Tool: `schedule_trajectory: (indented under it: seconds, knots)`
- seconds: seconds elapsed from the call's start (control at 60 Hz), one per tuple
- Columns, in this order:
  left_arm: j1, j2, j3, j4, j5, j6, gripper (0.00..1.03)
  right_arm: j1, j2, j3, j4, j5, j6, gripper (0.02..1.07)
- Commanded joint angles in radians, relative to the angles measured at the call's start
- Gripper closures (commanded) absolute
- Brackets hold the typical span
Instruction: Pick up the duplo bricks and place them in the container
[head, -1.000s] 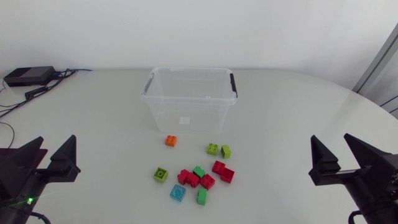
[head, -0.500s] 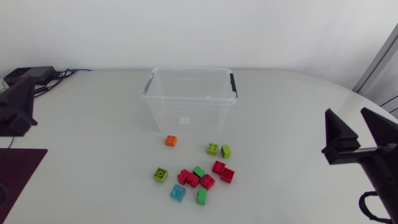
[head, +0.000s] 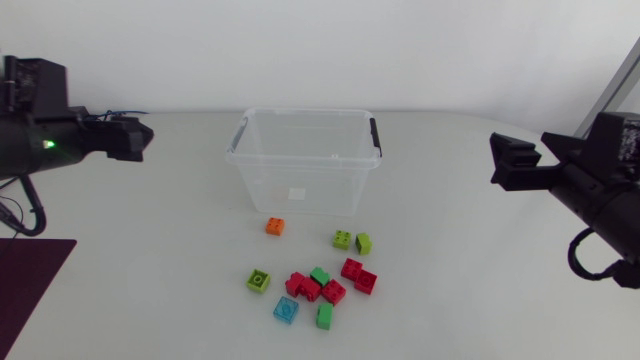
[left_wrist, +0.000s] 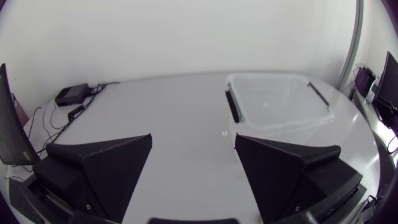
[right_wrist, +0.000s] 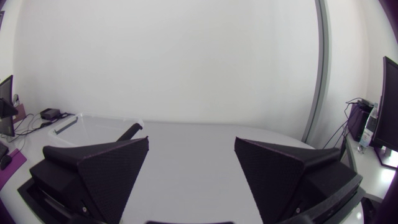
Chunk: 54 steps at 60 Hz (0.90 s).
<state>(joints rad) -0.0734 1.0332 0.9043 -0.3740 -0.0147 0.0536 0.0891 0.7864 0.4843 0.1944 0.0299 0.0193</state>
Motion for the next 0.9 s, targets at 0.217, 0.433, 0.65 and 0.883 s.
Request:
schedule_trajectory:
  seconds: [0.217, 0.433, 0.65, 0.883]
  knots:
    - [-0.009, 0.395, 0.104, -0.138, 0.110, 0.417, 0.10, -0.019, 0.306, 0.203, -0.288, -0.016, 0.014, 0.07]
    - [-0.080, 0.429, -0.064, -0.148, 0.240, 0.812, 0.10, -0.048, 0.519, 0.316, -0.504, -0.035, -0.121, 0.07]
    - [-0.167, 0.378, -0.216, -0.146, 0.369, 1.108, 0.10, 0.008, 0.682, 0.389, -0.684, -0.107, -0.392, 0.07]
    - [-0.236, 0.438, -0.159, -0.141, 0.455, 1.212, 0.12, 0.107, 0.680, 0.355, -0.678, -0.174, -0.452, 0.07]
